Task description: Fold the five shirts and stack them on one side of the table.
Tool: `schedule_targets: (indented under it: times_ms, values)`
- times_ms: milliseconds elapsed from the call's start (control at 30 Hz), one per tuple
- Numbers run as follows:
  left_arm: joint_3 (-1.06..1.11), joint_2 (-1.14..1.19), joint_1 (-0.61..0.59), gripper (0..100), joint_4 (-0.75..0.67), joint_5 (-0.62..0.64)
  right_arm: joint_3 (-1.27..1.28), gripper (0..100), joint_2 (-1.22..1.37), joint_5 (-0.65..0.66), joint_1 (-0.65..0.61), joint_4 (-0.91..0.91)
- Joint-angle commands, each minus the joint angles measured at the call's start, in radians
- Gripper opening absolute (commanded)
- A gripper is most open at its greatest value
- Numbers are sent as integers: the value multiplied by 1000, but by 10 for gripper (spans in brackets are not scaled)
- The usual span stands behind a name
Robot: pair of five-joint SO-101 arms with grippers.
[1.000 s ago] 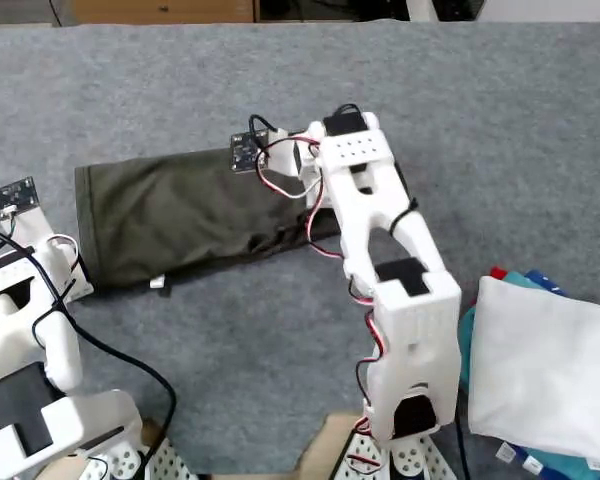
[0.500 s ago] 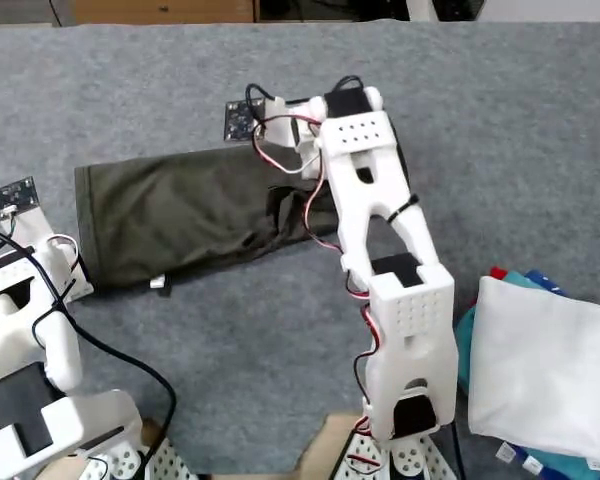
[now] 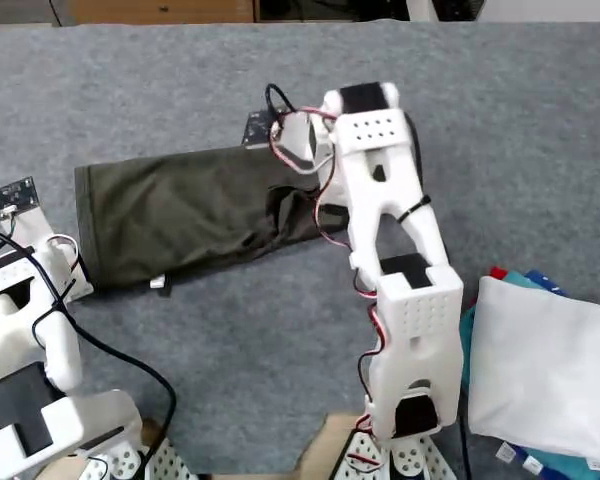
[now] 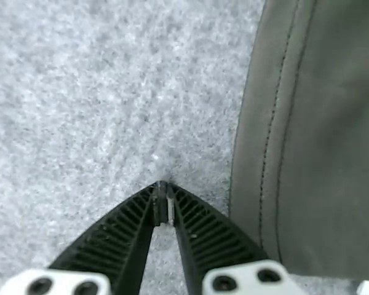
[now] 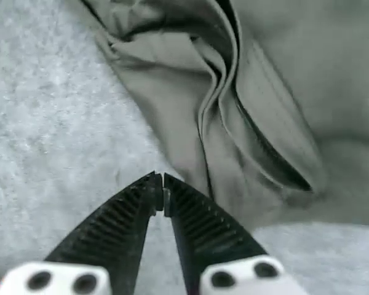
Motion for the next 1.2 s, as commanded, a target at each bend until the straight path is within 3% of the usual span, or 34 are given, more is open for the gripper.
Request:
schedule_targets:
  times_ms: [0,300,633,833,1167]
  values:
    - [-6,-30,6,20,-12,5,45,8,31,-84,12,-137]
    - [-6,-30,6,20,-12,6,-74,9,188,-216,13,-348]
    - [-8,-30,6,20,-12,6,-334,12,217,-238,13,-356]
    - [-8,-30,6,20,-12,6,-337,12,262,-241,18,-480]
    - [-8,-30,6,20,-12,6,-605,12,191,-252,64,-150]
